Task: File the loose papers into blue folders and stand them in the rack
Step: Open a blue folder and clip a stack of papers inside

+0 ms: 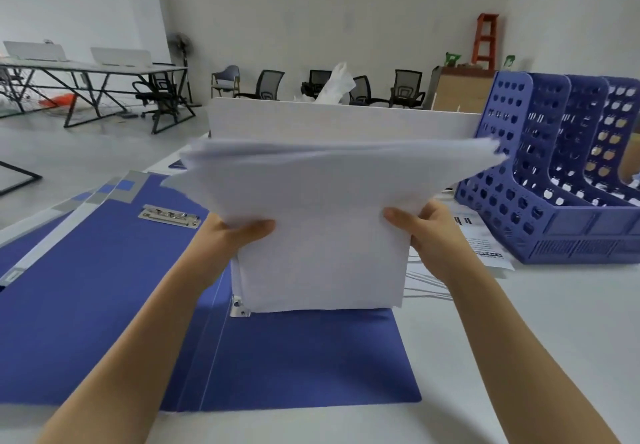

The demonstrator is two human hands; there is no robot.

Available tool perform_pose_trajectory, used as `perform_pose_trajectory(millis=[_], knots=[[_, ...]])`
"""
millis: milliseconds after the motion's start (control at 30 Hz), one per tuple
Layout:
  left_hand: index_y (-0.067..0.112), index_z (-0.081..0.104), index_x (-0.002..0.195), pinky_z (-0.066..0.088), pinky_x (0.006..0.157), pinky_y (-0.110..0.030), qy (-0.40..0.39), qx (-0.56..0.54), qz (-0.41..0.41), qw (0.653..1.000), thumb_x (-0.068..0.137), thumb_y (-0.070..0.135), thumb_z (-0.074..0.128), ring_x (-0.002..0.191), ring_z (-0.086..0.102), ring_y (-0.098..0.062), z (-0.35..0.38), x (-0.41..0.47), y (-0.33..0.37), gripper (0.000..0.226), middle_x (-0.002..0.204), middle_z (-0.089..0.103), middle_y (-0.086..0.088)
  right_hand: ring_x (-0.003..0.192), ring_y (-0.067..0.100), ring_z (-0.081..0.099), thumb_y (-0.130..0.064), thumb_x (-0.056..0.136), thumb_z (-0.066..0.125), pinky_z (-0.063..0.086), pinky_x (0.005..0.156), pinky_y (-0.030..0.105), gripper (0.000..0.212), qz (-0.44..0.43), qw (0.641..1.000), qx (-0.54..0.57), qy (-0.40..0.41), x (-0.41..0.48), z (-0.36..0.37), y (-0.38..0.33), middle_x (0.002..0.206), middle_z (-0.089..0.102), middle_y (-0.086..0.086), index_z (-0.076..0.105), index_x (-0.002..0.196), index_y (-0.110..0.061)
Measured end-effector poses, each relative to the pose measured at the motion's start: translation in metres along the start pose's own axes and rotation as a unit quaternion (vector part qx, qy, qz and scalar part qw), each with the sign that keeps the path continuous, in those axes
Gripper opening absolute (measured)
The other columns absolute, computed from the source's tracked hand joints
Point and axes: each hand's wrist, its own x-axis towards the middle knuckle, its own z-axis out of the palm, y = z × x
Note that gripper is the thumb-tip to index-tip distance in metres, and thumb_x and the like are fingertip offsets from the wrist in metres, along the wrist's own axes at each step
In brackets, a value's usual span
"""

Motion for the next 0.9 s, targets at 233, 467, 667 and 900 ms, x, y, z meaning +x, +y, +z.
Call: perform_pose_trajectory(millis=[233, 467, 667, 900], knots=[[0.021, 0.066, 0.084, 0.054, 0.067, -0.025, 0.044, 0.022, -0.057, 0.997, 0.064, 0.037, 0.075, 0.070, 0.069, -0.007, 0.011, 0.012, 0.017, 0.027, 0.075, 0.073, 0.009, 0.062, 0.002, 0.068, 0.012, 0.081, 0.054, 0.057, 0.061, 0.018, 0.029, -0.006, 1.000, -0.022, 0.013, 0.010, -0.001, -0.021, 0.065, 0.072, -0.013, 0.060, 0.085, -0.016], [0.019, 0.064, 0.072, 0.056, 0.058, -0.020, 0.125, 0.061, 0.018, 0.990, 0.086, 0.023, 0.061, 0.056, 0.066, 0.000, 0.026, 0.007, 0.018, 0.015, 0.058, 0.069, 0.016, 0.056, 0.001, 0.065, 0.014, 0.083, 0.051, 0.055, 0.055, 0.020, 0.033, -0.021, 0.998, 0.000, 0.059, 0.005, 0.010, -0.014, 0.060, 0.069, -0.015, 0.059, 0.080, -0.017], [0.019, 0.066, 0.089, 0.056, 0.062, -0.018, 0.044, -0.005, 0.056, 0.997, 0.059, 0.032, 0.072, 0.075, 0.070, -0.004, 0.008, -0.002, 0.021, 0.033, 0.079, 0.074, 0.013, 0.063, 0.000, 0.066, 0.012, 0.080, 0.053, 0.055, 0.059, 0.019, 0.033, -0.047, 0.998, 0.029, 0.037, 0.001, 0.007, -0.013, 0.067, 0.071, -0.016, 0.058, 0.088, -0.019], [0.017, 0.068, 0.078, 0.056, 0.062, -0.027, 0.046, 0.016, -0.086, 0.995, 0.061, 0.028, 0.076, 0.065, 0.070, -0.009, 0.007, -0.006, -0.021, 0.022, 0.070, 0.074, 0.008, 0.070, 0.003, 0.068, -0.005, 0.062, 0.055, 0.054, 0.065, 0.017, 0.030, 0.058, 0.998, 0.034, -0.001, -0.006, 0.009, 0.032, 0.071, 0.072, -0.013, 0.062, 0.087, -0.020]])
